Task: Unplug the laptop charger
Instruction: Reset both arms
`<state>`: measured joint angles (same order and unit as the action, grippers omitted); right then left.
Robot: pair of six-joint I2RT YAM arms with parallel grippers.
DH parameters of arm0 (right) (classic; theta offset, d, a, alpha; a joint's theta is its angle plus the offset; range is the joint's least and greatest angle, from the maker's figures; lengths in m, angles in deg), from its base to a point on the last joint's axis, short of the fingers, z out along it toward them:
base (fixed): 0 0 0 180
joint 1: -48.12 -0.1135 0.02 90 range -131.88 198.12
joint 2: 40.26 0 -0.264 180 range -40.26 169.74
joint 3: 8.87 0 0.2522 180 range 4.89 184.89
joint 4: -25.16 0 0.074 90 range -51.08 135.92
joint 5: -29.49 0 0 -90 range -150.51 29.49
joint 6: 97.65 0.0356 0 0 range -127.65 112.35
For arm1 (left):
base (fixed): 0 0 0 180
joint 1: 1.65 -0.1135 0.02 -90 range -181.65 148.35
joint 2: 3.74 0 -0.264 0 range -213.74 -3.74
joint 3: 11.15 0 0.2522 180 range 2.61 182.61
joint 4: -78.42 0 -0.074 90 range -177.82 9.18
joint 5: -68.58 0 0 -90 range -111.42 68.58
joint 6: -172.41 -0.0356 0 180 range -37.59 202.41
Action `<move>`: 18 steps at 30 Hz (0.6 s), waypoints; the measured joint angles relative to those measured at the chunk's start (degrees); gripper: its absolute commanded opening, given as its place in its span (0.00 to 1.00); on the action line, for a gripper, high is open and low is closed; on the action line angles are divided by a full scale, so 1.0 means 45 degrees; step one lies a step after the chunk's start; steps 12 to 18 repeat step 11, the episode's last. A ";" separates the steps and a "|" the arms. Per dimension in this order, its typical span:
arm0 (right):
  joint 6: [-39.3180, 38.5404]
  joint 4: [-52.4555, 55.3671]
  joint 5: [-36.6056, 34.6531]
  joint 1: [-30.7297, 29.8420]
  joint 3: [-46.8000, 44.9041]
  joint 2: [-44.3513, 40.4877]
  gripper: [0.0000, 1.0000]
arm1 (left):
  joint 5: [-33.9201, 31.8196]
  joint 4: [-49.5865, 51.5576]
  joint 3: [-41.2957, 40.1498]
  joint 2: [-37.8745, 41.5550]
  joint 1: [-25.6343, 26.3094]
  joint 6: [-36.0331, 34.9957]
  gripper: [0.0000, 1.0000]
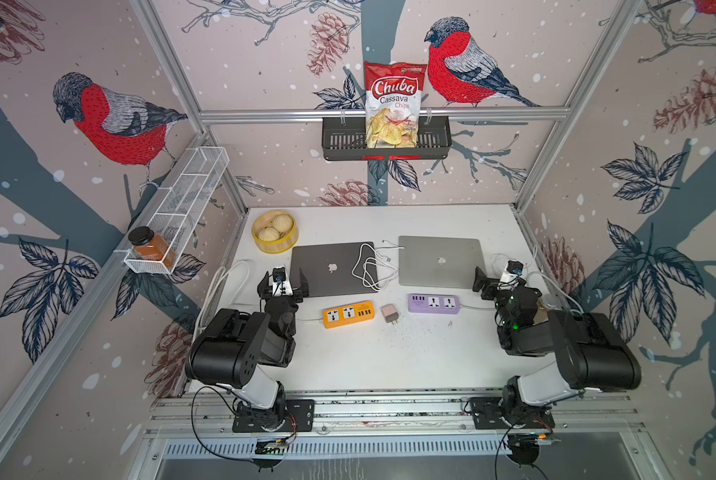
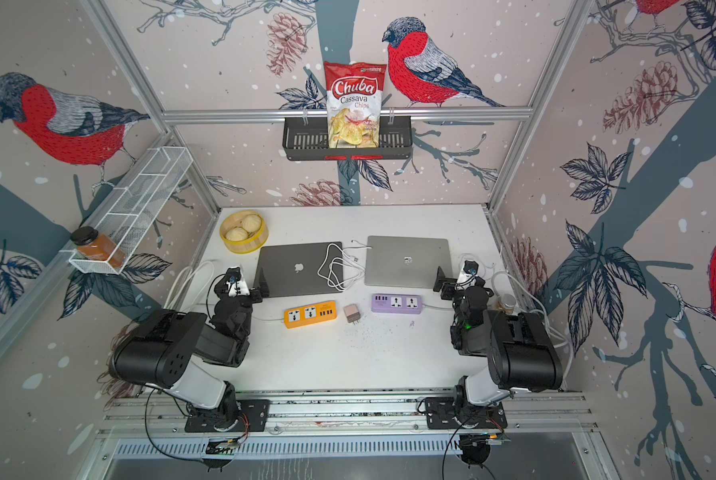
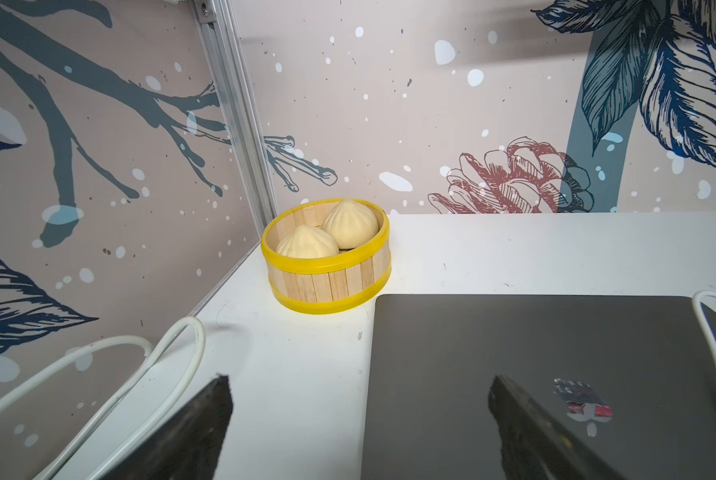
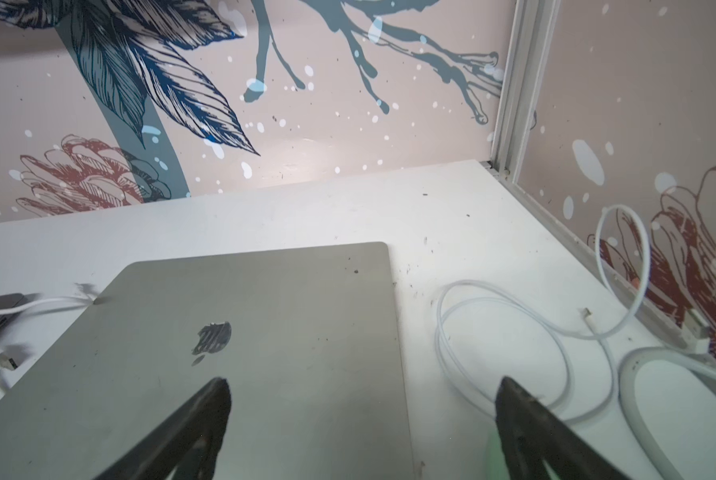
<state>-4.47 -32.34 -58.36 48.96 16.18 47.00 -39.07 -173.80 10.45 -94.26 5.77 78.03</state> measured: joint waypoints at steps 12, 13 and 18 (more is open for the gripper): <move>-0.0063 -0.1054 -0.1127 -0.0437 -0.0325 0.0097 1.00 | -0.0029 0.0690 0.0457 0.0092 -0.0204 0.0257 0.97; -0.0063 -0.1054 -0.1127 -0.0437 -0.0325 0.0097 1.00 | -0.0029 0.0690 0.0457 0.0092 -0.0204 0.0257 0.97; -0.0063 -0.1054 -0.1127 -0.0437 -0.0325 0.0097 1.00 | -0.0029 0.0690 0.0457 0.0092 -0.0204 0.0257 0.97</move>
